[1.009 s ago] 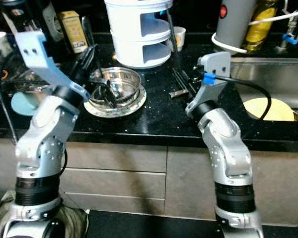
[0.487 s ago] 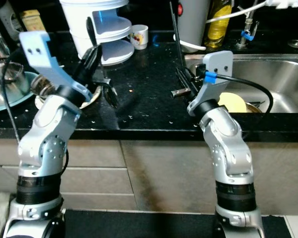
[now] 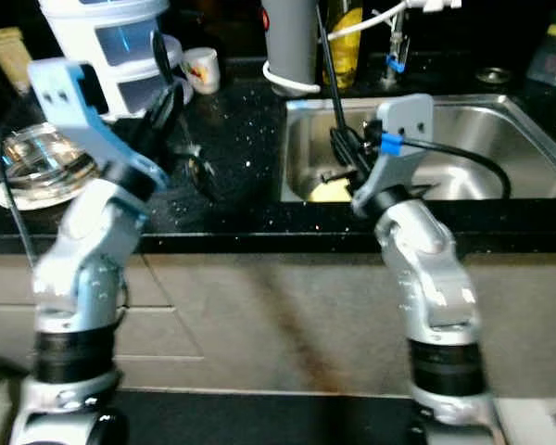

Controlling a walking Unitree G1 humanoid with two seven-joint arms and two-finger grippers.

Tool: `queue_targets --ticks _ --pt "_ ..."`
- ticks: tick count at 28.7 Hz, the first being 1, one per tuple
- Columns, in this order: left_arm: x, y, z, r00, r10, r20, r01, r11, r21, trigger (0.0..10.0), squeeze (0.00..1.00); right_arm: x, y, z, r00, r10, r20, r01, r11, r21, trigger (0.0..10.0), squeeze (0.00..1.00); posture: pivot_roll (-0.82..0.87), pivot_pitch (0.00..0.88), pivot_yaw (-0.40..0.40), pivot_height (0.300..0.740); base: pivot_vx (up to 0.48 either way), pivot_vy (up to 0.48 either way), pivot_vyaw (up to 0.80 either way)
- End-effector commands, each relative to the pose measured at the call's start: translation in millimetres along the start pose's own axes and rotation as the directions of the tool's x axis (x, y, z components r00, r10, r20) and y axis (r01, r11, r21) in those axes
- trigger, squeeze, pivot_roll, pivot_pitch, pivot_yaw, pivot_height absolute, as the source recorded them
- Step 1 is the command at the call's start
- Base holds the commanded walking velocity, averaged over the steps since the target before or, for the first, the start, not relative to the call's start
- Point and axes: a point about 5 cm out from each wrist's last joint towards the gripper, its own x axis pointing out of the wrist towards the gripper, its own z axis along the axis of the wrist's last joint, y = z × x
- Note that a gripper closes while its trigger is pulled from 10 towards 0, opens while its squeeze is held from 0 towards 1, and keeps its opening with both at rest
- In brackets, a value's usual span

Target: Kitchen organization

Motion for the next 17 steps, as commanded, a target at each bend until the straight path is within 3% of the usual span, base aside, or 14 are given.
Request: queue_targets --ticks 1,3,17 --pt "0.3 1.6 2.7 1.0 0.003 0.012 -0.003 1.0 0.002 10.0 0.0 2.0 3.2 -0.5 1.0 0.009 -0.001 -0.009 1.0 -0.001 10.0 0.0 -0.01 0.0 0.018 0.736 0.0 -0.382 0.0" --pt "0.3 2.0 2.3 1.0 0.008 0.011 -0.008 1.0 0.001 10.0 0.0 2.5 3.4 -0.9 1.0 0.009 -0.004 -0.009 1.0 -0.004 10.0 0.0 -0.01 0.0 0.017 0.736 0.0 -0.328 0.0" --pt "-0.2 6.6 0.5 0.999 0.048 0.014 -0.047 0.998 -0.028 10.0 0.0 3.3 4.2 -2.3 1.0 0.015 -0.015 -0.016 1.0 -0.021 10.0 0.0 -0.01 0.0 0.015 0.736 0.0 0.0 0.0"
